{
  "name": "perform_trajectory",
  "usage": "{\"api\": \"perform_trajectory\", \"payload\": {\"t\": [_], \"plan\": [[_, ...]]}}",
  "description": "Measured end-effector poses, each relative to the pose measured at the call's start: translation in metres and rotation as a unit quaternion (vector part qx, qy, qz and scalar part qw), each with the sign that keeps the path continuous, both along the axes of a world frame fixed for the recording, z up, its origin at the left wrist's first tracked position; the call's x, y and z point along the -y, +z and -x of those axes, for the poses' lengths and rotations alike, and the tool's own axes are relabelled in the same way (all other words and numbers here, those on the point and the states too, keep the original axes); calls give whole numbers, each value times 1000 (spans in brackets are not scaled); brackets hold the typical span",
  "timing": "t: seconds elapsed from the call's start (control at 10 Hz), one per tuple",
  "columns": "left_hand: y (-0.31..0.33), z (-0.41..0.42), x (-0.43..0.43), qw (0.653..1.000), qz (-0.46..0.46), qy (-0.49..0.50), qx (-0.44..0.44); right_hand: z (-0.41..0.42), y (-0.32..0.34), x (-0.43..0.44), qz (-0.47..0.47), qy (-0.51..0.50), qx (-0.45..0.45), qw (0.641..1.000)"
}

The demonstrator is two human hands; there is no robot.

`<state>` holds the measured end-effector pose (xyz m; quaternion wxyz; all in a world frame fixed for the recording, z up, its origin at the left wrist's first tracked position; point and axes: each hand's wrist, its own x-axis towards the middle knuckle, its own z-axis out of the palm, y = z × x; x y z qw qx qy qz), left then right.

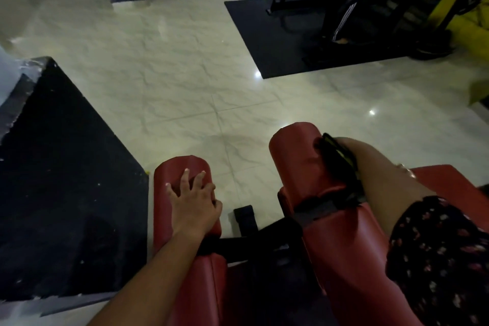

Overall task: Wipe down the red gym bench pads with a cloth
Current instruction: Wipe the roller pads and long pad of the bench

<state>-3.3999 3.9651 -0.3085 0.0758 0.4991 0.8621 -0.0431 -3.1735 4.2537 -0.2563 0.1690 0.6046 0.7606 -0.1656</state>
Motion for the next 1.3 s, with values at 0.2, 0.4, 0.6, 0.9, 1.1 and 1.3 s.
{"api": "perform_trajectory", "payload": {"t": [0.2,0.4,0.6,0.9,1.1,1.3], "plan": [[-2,0,1,1000,-7,-6,0,-20,20,46,-109,-108,-102,983],[-4,0,1,1000,-17,-6,10,39,6,132,-291,247,45,923],[-4,-1,7,998,-50,-12,29,60,-15,176,-289,372,297,831],[2,-6,17,988,-125,-25,85,-13,1,215,-321,525,209,760],[-4,-35,18,975,-181,-87,94,-89,53,181,-247,260,36,933],[5,-122,-13,935,-153,-289,139,-193,80,173,-44,124,-43,990]]}}
